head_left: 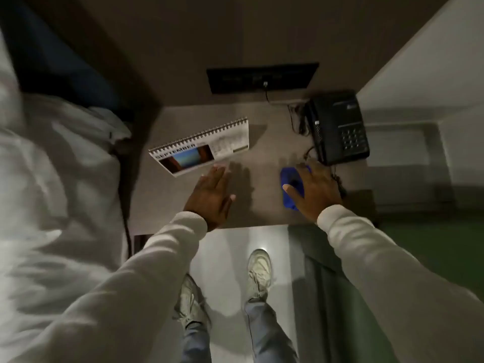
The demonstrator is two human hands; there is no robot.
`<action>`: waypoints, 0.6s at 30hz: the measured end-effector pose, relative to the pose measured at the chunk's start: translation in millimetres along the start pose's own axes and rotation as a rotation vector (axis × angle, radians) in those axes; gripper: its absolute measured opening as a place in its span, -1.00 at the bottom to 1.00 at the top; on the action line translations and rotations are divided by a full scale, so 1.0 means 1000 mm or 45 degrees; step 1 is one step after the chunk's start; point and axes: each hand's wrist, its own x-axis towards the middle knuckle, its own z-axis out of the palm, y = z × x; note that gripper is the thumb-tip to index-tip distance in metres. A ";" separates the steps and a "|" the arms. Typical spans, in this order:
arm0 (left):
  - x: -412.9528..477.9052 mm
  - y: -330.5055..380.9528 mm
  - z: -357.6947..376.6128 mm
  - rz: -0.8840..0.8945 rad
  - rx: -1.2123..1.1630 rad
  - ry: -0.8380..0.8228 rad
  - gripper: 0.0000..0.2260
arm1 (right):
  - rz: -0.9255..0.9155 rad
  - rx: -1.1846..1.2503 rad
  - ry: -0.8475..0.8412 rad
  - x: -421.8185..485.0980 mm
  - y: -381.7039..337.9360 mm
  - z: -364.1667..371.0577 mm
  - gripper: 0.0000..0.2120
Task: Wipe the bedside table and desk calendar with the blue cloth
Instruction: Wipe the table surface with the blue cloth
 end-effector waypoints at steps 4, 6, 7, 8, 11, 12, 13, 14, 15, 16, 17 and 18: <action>0.013 -0.009 0.053 -0.014 0.039 0.022 -0.41 | 0.048 -0.161 -0.035 0.007 0.013 0.058 -0.35; 0.016 -0.013 0.076 -0.020 0.085 0.042 -0.40 | 0.067 -0.152 0.006 0.004 0.017 0.082 -0.31; 0.018 -0.016 0.086 -0.030 0.110 0.054 -0.39 | 0.080 -0.148 0.029 0.003 0.020 0.090 -0.29; 0.019 -0.017 0.094 -0.043 0.124 0.068 -0.38 | 0.089 -0.128 0.064 0.004 0.021 0.095 -0.28; 0.020 -0.018 0.111 -0.086 0.175 0.103 -0.36 | 0.068 -0.112 0.138 0.007 0.022 0.104 -0.30; 0.020 -0.018 0.115 -0.086 0.200 0.124 -0.35 | 0.051 -0.116 0.167 0.008 0.022 0.106 -0.32; 0.020 -0.019 0.119 -0.086 0.231 0.144 -0.35 | 0.055 -0.115 0.191 0.010 0.021 0.107 -0.33; 0.020 -0.020 0.121 -0.085 0.251 0.159 -0.35 | 0.066 -0.100 0.224 0.012 0.021 0.109 -0.36; 0.020 -0.021 0.123 -0.085 0.267 0.169 -0.35 | 0.089 -0.078 0.252 0.013 0.018 0.109 -0.39; 0.020 -0.021 0.124 -0.090 0.272 0.163 -0.35 | 0.112 -0.063 0.280 0.014 0.016 0.109 -0.43; 0.021 -0.021 0.123 -0.087 0.279 0.160 -0.35 | 0.131 -0.053 0.298 0.013 0.011 0.108 -0.47; 0.021 -0.020 0.120 -0.087 0.263 0.137 -0.35 | 0.136 -0.035 0.325 0.010 0.007 0.106 -0.52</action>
